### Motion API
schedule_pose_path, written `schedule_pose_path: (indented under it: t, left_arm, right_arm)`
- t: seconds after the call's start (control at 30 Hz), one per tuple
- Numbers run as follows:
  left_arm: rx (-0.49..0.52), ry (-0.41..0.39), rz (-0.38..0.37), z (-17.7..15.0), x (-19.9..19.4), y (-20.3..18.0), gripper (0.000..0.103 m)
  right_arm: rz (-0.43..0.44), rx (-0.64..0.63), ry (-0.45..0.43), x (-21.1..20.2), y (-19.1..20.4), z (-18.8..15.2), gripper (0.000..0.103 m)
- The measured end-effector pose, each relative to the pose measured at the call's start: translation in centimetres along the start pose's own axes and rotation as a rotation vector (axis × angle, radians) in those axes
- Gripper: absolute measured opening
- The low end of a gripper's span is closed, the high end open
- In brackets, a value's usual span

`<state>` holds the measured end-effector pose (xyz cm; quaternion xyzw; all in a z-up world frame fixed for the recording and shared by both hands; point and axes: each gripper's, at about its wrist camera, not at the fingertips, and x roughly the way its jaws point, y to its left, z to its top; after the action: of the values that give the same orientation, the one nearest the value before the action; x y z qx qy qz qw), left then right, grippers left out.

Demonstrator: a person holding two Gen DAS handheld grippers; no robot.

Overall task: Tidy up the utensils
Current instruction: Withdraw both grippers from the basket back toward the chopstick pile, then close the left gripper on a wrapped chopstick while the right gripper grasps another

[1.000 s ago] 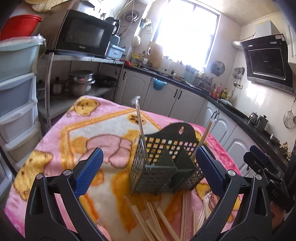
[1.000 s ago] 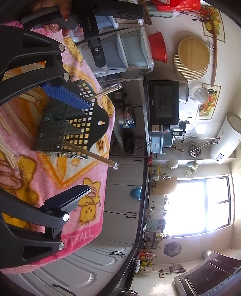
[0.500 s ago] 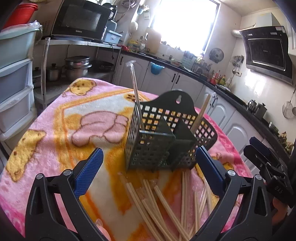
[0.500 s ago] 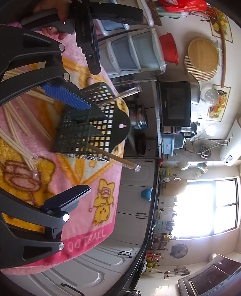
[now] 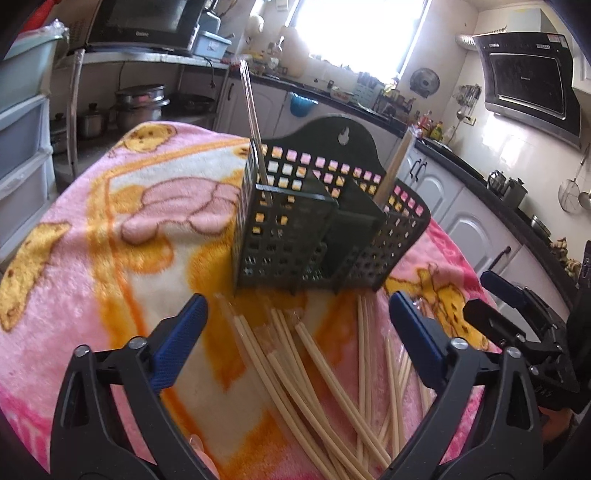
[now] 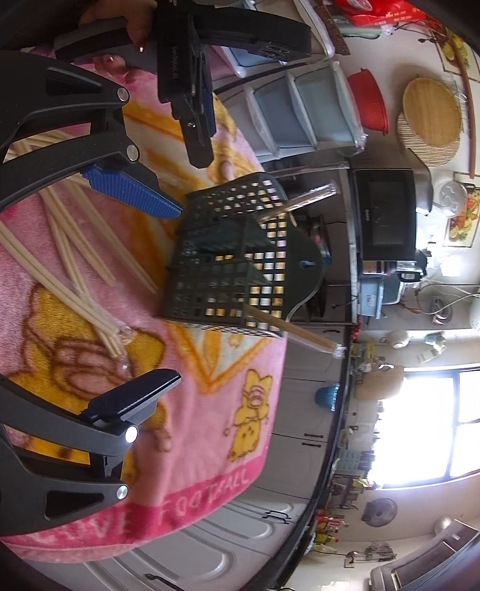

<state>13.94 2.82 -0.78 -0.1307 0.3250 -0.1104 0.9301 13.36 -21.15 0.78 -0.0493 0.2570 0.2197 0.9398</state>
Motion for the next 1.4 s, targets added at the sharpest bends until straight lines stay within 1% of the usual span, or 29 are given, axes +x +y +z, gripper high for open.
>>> schedule_pose_path:
  t: [0.1, 0.13, 0.17, 0.27, 0.33, 0.37, 0.4, 0.43, 0.47, 0.53, 0.73, 0.83, 0.97, 1.03, 1.07, 1.1, 1.17, 1.27, 1.4]
  left_arm:
    - [-0.009, 0.028, -0.009, -0.5, 0.5, 0.2, 0.072]
    - [-0.013, 0.039, -0.014, -0.6, 0.6, 0.2, 0.071]
    - [-0.017, 0.048, -0.021, -0.7, 0.8, 0.3, 0.066]
    - [-0.035, 0.079, -0.036, -1.3, 1.3, 0.5, 0.060]
    - [-0.049, 0.101, -0.044, -1.6, 1.6, 0.7, 0.058]
    - [-0.055, 0.110, -0.049, -1.7, 1.8, 0.7, 0.056]
    - [-0.058, 0.116, -0.053, -1.8, 1.9, 0.7, 0.052]
    - [-0.061, 0.124, -0.058, -1.9, 2.0, 0.7, 0.051]
    - [-0.062, 0.130, -0.060, -2.1, 2.1, 0.6, 0.049]
    - [-0.062, 0.141, -0.061, -2.3, 2.4, 0.6, 0.048]
    - [-0.068, 0.176, -0.062, -2.7, 3.4, 0.6, 0.045]
    - [-0.075, 0.188, -0.051, -2.6, 3.9, 0.8, 0.045]
    - [-0.057, 0.197, -0.021, -2.2, 4.6, 0.6, 0.045]
    - [-0.051, 0.199, -0.010, -1.9, 4.9, 0.6, 0.036]
    - [-0.051, 0.205, -0.007, -1.9, 5.1, 0.7, 0.026]
    - [-0.057, 0.219, -0.006, -1.9, 5.5, 0.8, 0.020]
    - [-0.054, 0.236, 0.002, -2.1, 6.3, 0.9, 0.015]
    - [-0.059, 0.228, -0.004, -2.1, 6.3, 1.2, 0.011]
    - [-0.092, 0.205, -0.016, -1.9, 5.6, 2.1, 0.007]
  right_arm:
    - [0.007, 0.018, 0.029, 0.2, -0.3, -0.6, 0.081]
    - [0.008, 0.025, 0.038, 0.3, -0.4, -0.8, 0.081]
    - [0.007, 0.035, 0.052, 0.5, -0.6, -1.1, 0.080]
    - [0.012, 0.051, 0.092, 1.0, -0.9, -1.6, 0.075]
    - [0.006, 0.066, 0.124, 1.6, -1.2, -1.9, 0.070]
    - [0.006, 0.074, 0.140, 2.0, -1.3, -2.1, 0.069]
    - [0.005, 0.085, 0.159, 2.4, -1.6, -2.3, 0.067]
    - [0.006, 0.098, 0.176, 2.8, -1.7, -2.5, 0.064]
    - [0.010, 0.114, 0.198, 3.3, -2.0, -2.7, 0.062]
    - [0.019, 0.139, 0.225, 4.0, -2.3, -3.0, 0.057]
    - [0.059, 0.204, 0.274, 5.5, -3.0, -3.6, 0.050]
    - [0.063, 0.219, 0.287, 6.0, -3.2, -3.5, 0.049]
    - [0.072, 0.242, 0.305, 6.6, -3.4, -3.5, 0.047]
    - [0.077, 0.252, 0.310, 6.8, -3.5, -3.5, 0.047]
    - [0.081, 0.262, 0.315, 6.9, -3.7, -3.5, 0.047]
    - [0.082, 0.271, 0.320, 7.0, -3.8, -3.6, 0.046]
    - [0.086, 0.291, 0.330, 7.2, -4.1, -3.6, 0.044]
    - [0.089, 0.312, 0.336, 7.4, -4.5, -3.8, 0.038]
    - [0.089, 0.333, 0.338, 7.3, -5.1, -4.0, 0.026]
